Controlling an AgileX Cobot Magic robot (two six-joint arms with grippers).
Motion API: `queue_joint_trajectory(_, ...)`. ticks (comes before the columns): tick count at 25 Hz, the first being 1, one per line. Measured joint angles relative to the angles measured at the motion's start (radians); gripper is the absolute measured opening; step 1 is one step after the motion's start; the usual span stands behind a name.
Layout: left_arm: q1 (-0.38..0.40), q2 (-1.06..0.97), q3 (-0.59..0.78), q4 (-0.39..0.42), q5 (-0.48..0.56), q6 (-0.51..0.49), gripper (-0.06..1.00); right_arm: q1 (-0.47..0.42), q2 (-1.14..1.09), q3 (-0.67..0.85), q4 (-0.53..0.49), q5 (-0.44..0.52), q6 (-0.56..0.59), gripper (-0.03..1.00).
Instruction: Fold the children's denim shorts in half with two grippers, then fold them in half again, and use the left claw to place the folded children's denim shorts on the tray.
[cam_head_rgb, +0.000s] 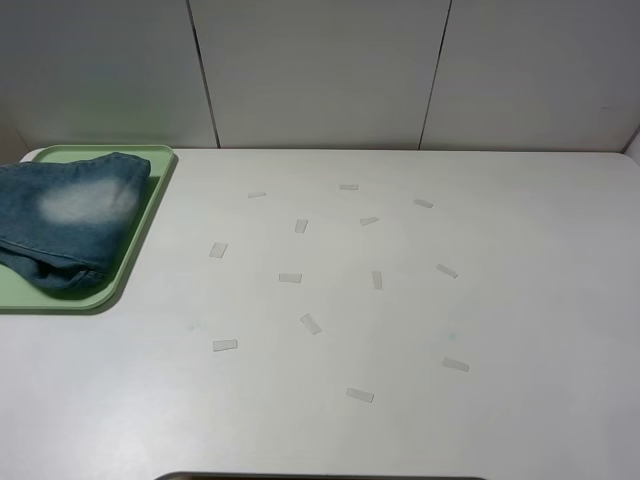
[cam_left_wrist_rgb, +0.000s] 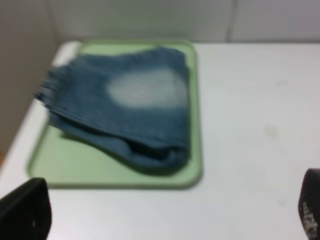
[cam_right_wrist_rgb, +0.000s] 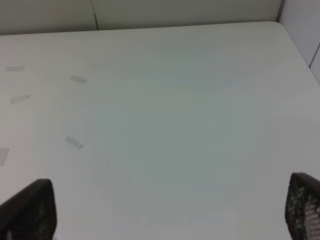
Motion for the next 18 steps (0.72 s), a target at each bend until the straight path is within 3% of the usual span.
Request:
queue_joint_trajectory(6, -0.029, 0.000, 0.034, -0.029, 0.019, 0.011, 0.99, 0.000, 0.000, 0.000, 0.000, 0.000, 0.000, 0.69)
queue_joint_trajectory(12, -0.096, 0.000, 0.060, -0.003, 0.109, 0.012, 0.99, 0.000, 0.000, 0.000, 0.000, 0.000, 0.000, 0.69)
queue_joint_trajectory(18, -0.105, 0.000, 0.061, 0.001, 0.111, 0.012, 0.99, 0.000, 0.000, 0.000, 0.000, 0.000, 0.000, 0.69)
